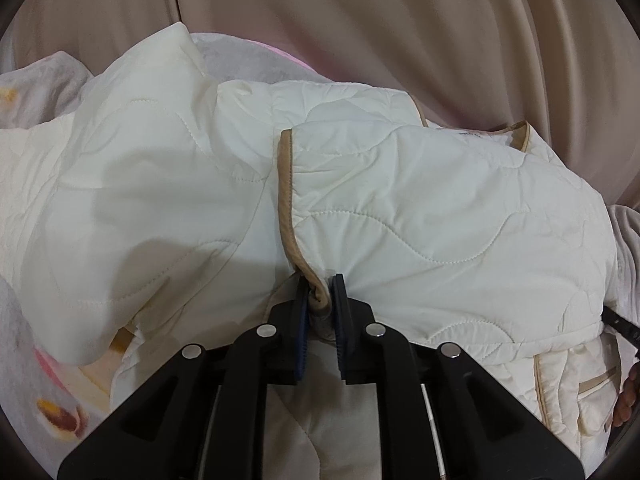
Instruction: Fold large clothes
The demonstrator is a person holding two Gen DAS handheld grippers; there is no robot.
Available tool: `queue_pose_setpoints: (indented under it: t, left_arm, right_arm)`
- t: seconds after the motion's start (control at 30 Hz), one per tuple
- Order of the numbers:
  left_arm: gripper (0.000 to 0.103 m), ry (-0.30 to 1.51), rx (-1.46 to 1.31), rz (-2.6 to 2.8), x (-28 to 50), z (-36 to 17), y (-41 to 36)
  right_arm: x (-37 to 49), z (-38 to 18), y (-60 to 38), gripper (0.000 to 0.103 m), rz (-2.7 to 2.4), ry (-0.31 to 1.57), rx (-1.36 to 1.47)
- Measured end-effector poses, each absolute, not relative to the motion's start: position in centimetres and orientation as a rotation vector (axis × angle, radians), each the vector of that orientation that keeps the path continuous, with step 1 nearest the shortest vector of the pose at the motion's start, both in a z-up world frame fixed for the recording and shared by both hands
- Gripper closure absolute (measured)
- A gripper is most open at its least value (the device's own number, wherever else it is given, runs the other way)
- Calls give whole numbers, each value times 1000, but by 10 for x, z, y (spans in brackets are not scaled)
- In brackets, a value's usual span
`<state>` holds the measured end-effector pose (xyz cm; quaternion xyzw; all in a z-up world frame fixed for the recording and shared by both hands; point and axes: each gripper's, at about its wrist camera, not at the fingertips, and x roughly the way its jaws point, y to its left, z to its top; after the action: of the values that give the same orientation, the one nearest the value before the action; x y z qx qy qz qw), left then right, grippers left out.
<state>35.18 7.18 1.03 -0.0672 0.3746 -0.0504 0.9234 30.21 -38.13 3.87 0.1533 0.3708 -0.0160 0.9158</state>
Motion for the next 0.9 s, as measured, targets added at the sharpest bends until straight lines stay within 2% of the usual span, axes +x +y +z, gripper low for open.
queue_pose_setpoints:
  t: [0.07,0.1,0.13,0.17,0.2,0.23,0.27,0.3,0.33,0.47,0.53,0.63,0.77,0.9]
  left_arm:
    - [91,769,-139,-110,352,10,71]
    - [89,767,-151,-114,351,11,73]
    - [82,763,-173,-120,349,13,77]
    - [77,759,-198,-125,347,16,81]
    - [60,745,-237,-137,341,19,88]
    - [42,729,-271,-148,336,22,94]
    - [35,718,-289,-143,330,24,98]
    - [29,713,-296,-125,325,25,101]
    - [29,717,-290,-118,319,26,102]
    - [27,755,-255,-150,285,30,112]
    - [19,778,-250,-158,263,33,126]
    - [12,815,-274,-122,227,29,156]
    - [13,953,-359,-101,201,0,187]
    - [17,914,-276,-97,181,-2,181]
  right_arm:
    - [294,54,-388,103,-59,741,325]
    - [291,64,-390,98,-81,722,310]
    - [288,75,-390,89,-96,703,295]
    - [285,85,-392,88,-101,686,286]
    - [283,93,-392,88,-95,672,282]
    - [280,96,-394,79,-88,662,279]
    - [277,101,-394,72,-83,651,274]
    - [273,101,-394,58,-85,646,273]
    - [270,99,-396,55,-85,645,279]
    - [241,67,-392,54,-49,722,329]
    - [217,48,-395,49,-35,774,360]
    - [185,25,-405,48,-25,841,411]
    - [146,9,-410,48,-1,857,456]
    - [138,12,-398,48,-40,853,389]
